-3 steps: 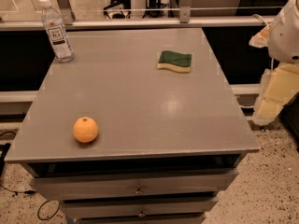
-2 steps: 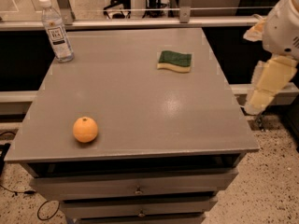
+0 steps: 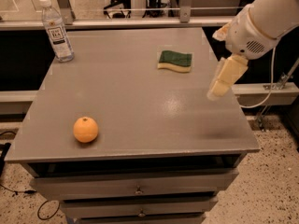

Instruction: Move sponge near orange

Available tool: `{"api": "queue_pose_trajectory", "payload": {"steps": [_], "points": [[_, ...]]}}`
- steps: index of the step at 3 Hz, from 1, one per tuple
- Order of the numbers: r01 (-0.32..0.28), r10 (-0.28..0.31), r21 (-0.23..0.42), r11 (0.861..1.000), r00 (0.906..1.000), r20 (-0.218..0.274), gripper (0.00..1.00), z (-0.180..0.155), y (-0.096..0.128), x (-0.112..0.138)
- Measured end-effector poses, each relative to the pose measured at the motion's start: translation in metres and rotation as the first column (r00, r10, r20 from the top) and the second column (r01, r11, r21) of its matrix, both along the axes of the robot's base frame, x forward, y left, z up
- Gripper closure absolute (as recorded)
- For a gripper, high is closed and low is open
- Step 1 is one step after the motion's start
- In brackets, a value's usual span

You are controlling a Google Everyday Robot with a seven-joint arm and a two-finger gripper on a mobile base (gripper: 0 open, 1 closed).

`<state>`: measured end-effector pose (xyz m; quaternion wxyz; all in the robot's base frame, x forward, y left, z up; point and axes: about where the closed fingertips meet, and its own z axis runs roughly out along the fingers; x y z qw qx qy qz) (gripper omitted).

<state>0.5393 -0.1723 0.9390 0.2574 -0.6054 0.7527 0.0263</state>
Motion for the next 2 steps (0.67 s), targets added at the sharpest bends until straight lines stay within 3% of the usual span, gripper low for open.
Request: {"api": "queue_pose_trajectory", "payload": {"steps": [1,2], "points": [[0.037,-0.042,0.119,0.992,0.9983,0.04,0.0,-0.023,0.022,0.064],[0.067,-0.081,0.213,0.975,0.995,0.058,0.0,-0.03,0.035,0.109]]}}
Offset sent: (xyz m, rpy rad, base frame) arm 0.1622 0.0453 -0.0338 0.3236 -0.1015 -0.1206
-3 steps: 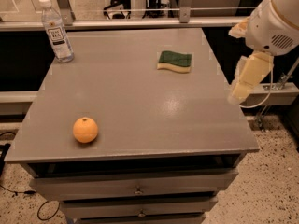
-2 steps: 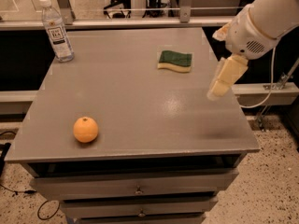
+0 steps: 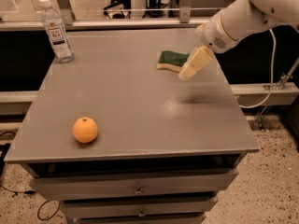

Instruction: Move sponge near orange

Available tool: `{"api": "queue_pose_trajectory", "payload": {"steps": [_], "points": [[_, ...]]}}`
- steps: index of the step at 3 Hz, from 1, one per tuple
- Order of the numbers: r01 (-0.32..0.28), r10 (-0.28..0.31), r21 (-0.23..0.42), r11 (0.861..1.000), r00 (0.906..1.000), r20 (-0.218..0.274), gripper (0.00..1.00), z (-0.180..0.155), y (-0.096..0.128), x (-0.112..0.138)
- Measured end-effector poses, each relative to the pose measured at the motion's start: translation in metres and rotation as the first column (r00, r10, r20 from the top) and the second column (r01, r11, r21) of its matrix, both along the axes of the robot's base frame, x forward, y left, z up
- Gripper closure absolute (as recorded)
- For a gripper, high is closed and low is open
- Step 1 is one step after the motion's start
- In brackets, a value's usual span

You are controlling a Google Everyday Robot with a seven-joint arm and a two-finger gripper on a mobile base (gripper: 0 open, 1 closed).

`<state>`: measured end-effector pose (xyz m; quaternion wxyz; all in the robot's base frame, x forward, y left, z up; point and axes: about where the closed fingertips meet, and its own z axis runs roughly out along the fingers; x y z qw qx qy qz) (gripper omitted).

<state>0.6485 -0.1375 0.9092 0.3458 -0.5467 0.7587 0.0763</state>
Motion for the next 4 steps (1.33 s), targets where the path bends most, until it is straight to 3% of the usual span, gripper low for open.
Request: {"api": "queue_pose_trajectory", "payload": {"steps": [1,2,3,4], "points": [[0.04,-0.038,0.103,0.994,0.9991,-0.021,0.0,-0.011,0.011,0.038],[0.096,-0.082,0.17,0.981,0.993,-0.084,0.0,-0.035,0.018,0.066],[0.127,-0.106,0.186,0.974,0.9875,-0.116,0.0,-0.047,0.018,0.075],[0.152,-0.127,0.181,0.972,0.9818,-0.141,0.12,-0.057,0.017,0.079]]}}
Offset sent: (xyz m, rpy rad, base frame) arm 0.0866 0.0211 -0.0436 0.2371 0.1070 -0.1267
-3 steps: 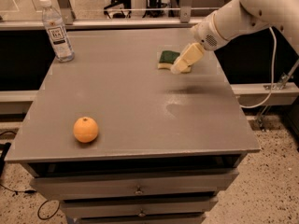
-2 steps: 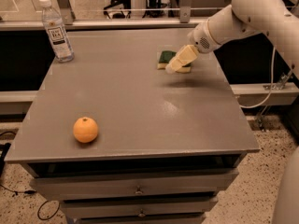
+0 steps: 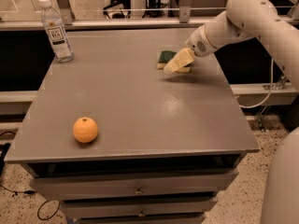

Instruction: Move sponge near orange

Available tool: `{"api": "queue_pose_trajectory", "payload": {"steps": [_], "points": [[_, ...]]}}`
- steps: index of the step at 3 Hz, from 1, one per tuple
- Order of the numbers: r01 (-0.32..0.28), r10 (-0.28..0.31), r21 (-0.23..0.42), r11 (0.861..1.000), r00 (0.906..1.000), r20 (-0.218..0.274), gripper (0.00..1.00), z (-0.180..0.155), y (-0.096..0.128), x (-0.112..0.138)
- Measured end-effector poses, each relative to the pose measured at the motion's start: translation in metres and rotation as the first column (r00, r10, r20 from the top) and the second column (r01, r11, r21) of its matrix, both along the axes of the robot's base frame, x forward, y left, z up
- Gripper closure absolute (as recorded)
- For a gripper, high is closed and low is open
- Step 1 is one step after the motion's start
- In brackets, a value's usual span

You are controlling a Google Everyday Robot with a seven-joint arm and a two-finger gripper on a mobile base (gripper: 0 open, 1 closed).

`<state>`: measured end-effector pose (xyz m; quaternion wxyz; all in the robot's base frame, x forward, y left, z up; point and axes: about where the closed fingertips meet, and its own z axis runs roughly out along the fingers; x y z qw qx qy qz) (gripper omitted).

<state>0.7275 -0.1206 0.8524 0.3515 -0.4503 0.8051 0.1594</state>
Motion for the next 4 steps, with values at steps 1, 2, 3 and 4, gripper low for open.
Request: {"api": "queue_pose_trajectory", "payload": {"steps": [1,2,3,4], "points": [[0.014,-0.014,-0.009,1.0,0.9997,-0.022,0.43,-0.007,0.001,0.0],[0.018,-0.018,-0.015,1.0,0.9993,-0.031,0.68,-0.01,0.002,-0.001],[-0.029,0.029,0.009,1.0,0.9996,-0.006,0.97,0.015,0.013,-0.011],[-0.125,0.121,0.051,0.991,0.9901,0.071,1.0,0.07,0.038,-0.03]]}}
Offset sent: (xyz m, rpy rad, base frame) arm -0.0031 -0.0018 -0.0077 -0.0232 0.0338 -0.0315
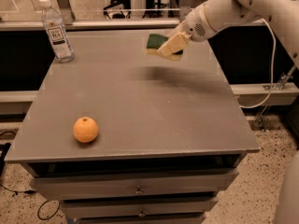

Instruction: Move sponge near orange

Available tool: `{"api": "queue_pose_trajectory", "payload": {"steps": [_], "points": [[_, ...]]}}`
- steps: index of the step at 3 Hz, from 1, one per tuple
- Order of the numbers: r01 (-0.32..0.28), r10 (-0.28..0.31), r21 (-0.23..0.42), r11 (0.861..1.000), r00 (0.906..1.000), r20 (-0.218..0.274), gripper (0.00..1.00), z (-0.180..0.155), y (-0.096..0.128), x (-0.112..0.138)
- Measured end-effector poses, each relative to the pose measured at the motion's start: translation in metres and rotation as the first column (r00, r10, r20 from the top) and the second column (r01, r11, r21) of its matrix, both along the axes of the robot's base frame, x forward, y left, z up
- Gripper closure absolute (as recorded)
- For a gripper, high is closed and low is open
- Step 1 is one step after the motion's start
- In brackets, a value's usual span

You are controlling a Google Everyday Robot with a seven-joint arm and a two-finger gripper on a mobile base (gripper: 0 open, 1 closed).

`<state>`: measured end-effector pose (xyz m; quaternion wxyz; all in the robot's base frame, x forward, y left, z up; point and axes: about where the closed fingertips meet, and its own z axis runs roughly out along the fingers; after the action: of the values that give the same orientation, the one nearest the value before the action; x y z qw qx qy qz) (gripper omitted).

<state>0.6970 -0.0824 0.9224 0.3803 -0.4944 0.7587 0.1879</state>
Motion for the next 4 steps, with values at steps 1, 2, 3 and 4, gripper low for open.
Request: {"api": "queue_pose_trajectory", "payload": {"steps": [1,2,3,4], "points": [[0.0,0.0,0.0,1.0,1.0,0.0,1.0,0.0,0.0,0.0],[-0.07,0.07,0.024,0.997,0.9975,-0.014,1.0,-0.017,0.028,-0.025],[-0.184,0.184,-0.021,0.983,0.9828,0.014,1.0,-0.03,0.071,-0.074],[-0.295,0.295,-0.095,0.951,0.9554,-0.015,1.0,-0.058,0.103,-0.122]]}}
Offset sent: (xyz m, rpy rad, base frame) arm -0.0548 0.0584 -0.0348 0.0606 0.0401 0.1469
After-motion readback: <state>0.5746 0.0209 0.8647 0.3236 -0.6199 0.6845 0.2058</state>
